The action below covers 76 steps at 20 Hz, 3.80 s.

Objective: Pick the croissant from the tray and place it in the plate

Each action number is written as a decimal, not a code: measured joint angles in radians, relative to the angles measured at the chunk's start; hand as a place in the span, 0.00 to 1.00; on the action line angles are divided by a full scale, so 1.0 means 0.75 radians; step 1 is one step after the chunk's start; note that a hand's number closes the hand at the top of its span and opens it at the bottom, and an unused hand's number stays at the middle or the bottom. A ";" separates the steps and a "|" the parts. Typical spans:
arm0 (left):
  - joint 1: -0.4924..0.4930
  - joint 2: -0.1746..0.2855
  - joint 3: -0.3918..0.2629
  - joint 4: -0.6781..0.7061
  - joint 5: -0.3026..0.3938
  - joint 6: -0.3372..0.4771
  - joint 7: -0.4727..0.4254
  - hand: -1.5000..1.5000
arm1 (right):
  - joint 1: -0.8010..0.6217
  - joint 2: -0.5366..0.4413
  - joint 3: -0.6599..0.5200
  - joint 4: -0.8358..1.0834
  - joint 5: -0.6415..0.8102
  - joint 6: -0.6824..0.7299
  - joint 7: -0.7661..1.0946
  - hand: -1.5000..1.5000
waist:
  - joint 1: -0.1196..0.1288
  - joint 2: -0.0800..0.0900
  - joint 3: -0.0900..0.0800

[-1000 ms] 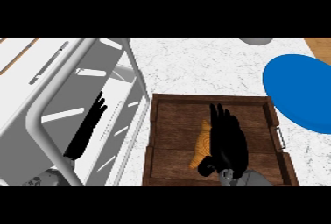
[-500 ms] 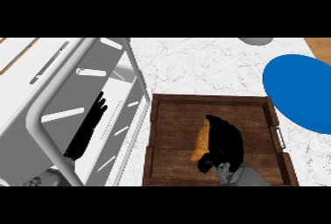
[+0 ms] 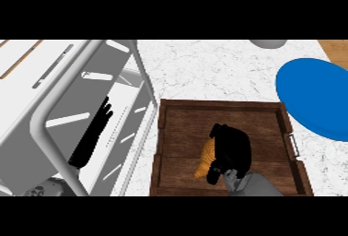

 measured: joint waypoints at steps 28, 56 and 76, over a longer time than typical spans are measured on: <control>-0.111 -0.008 -0.080 -0.020 -0.009 0.029 0.112 0.50 | -0.719 -0.079 -1.055 0.559 0.900 -0.634 0.165 1.00 | 0.132 0.067 -0.015; -0.024 0.030 -0.070 -0.016 0.026 0.048 0.001 0.50 | -0.457 -0.182 -1.852 0.920 1.018 -1.428 0.009 0.00 | 0.039 0.026 -0.003; -0.002 0.047 -0.080 -0.015 0.042 0.068 -0.015 0.50 | -0.451 -0.231 -1.904 1.046 0.085 -1.691 -0.754 0.00 | 0.020 0.013 0.000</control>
